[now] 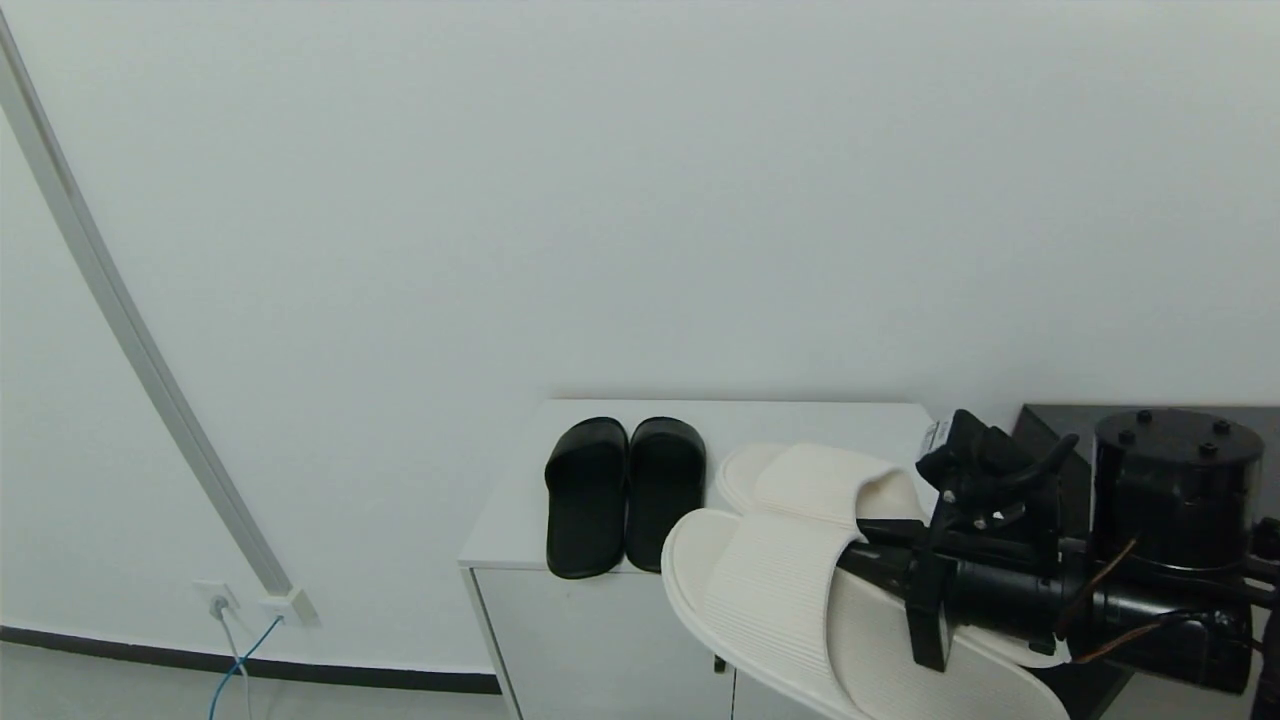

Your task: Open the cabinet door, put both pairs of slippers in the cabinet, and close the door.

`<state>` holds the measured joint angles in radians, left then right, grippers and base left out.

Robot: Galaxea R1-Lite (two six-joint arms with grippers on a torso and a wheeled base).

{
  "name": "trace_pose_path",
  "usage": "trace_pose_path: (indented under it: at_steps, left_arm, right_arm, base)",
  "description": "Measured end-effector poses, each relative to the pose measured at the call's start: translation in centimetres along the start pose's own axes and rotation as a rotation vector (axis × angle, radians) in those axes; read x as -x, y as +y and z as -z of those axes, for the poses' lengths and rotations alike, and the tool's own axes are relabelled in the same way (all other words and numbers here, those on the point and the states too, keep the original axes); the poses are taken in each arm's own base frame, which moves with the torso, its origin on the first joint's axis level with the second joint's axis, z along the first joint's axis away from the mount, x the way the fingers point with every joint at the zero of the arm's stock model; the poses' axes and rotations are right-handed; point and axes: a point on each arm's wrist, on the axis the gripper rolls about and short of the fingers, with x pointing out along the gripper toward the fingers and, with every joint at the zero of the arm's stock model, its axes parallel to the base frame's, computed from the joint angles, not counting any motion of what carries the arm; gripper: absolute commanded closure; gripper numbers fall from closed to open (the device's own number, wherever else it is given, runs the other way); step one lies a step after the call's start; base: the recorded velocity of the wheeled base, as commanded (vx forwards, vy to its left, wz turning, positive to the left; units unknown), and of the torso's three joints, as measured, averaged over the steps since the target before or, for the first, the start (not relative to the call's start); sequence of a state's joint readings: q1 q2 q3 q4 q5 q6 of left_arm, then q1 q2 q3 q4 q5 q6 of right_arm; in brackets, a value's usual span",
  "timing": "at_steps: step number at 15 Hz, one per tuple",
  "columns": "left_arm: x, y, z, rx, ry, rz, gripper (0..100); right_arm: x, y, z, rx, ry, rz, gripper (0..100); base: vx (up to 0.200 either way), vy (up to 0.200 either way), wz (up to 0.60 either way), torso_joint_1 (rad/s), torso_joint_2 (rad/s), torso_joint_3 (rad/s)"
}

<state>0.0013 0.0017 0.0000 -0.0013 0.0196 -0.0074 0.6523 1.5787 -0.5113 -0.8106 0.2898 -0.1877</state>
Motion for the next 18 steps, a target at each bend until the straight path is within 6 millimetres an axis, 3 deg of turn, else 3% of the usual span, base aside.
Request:
trace_pose_path:
  at_steps: [4, 15, 18]
  left_arm:
    - [0.00, 0.00, 0.00, 0.000, 0.000, 0.000, 100]
    - [0.00, 0.00, 0.00, 0.000, 0.000, 0.000, 100]
    - [0.00, 0.00, 0.00, 0.000, 0.000, 0.000, 100]
  right_arm:
    - [0.61, 0.44, 0.46, 0.044, 0.009, -0.017, 100]
    - [0.28, 0.36, 0.79, 0.034, 0.024, -0.018, 100]
    - [0.12, 0.16, 0.90, 0.031, 0.032, -0.007, 100]
  base:
    - [0.000, 0.000, 0.00, 0.000, 0.00, 0.000]
    - [-0.200, 0.000, 0.00, 0.003, 0.00, 0.004]
    - [0.000, 0.000, 0.00, 0.000, 0.00, 0.000]
